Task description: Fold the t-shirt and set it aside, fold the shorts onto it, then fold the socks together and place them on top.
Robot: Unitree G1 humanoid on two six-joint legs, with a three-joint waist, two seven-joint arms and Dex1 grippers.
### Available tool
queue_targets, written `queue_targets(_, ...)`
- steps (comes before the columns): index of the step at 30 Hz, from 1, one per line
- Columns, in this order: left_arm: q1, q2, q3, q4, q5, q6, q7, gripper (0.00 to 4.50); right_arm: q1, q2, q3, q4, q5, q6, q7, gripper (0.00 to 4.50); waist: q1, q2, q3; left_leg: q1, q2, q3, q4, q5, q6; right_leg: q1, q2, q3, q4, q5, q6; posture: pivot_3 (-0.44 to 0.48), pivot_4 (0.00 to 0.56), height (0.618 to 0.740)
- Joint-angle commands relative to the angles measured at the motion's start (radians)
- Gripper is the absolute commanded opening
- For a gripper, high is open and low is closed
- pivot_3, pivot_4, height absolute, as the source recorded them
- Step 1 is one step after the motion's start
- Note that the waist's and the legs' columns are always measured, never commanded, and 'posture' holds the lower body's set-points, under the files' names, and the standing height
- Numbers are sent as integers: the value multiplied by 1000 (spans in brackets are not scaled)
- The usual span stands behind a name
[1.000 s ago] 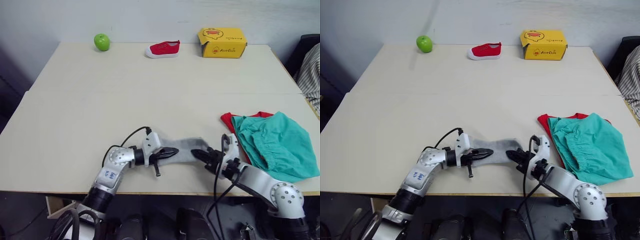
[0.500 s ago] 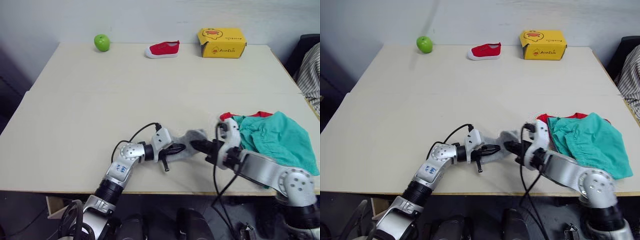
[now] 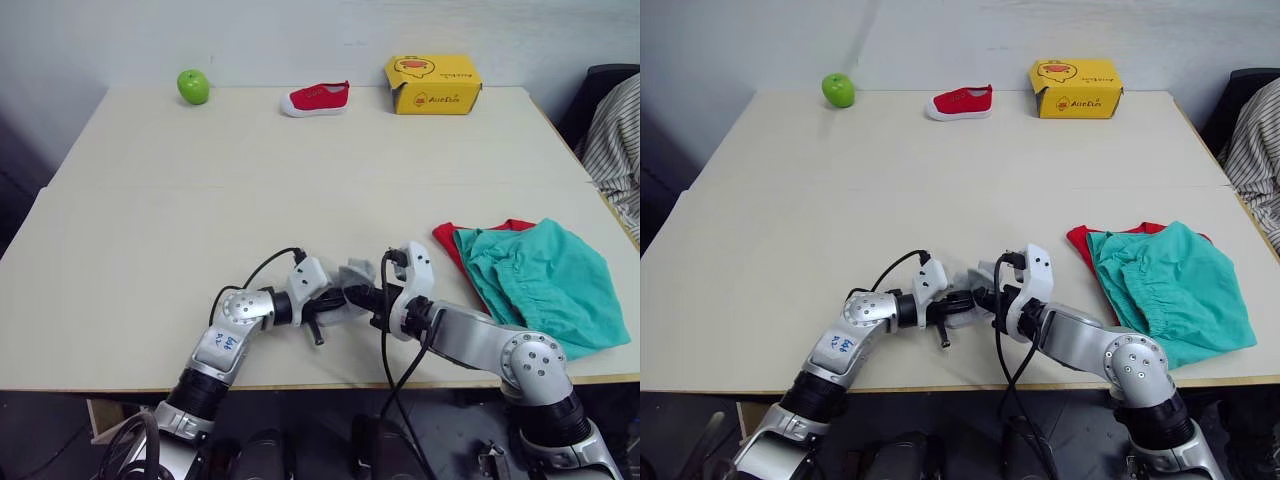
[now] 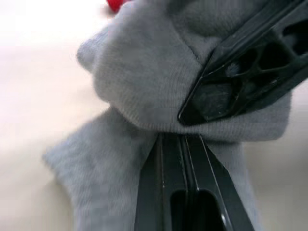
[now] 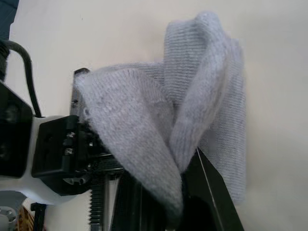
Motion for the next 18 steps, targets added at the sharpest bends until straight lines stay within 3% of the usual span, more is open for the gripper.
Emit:
queue_targets(1, 23, 48, 46, -51, -56, 27, -49, 0, -4, 11, 6, 17, -56, 32, 62, 5, -2, 0, 0, 0, 0, 0, 0, 0, 0, 0, 0, 0, 0, 0, 0, 0, 150, 740)
queue_targets(8, 77, 130, 72, -87, -63, 26, -69, 0, -59, 16, 10, 29, -187, 93, 204, 5, -3, 0, 0, -1, -1, 0, 0, 0, 0, -1, 0, 0, 0, 0, 0, 0, 150, 740)
queue_targets(13, 98, 110, 48, -65, -40, 9, -28, 0, -98, 50, 35, 37, -270, 147, 308, 1437, -3, 0, 0, -1, 0, 0, 0, 0, 0, -1, -1, 0, 0, 0, 0, 0, 150, 740)
queue_targets(18, 100, 102, 40, -54, -21, 16, 11, 0, -133, 45, 62, 37, -360, 196, 494, 3213, -1, 0, 0, -1, -1, 0, 0, 0, 0, 0, -1, 0, 0, 0, 0, 0, 150, 740)
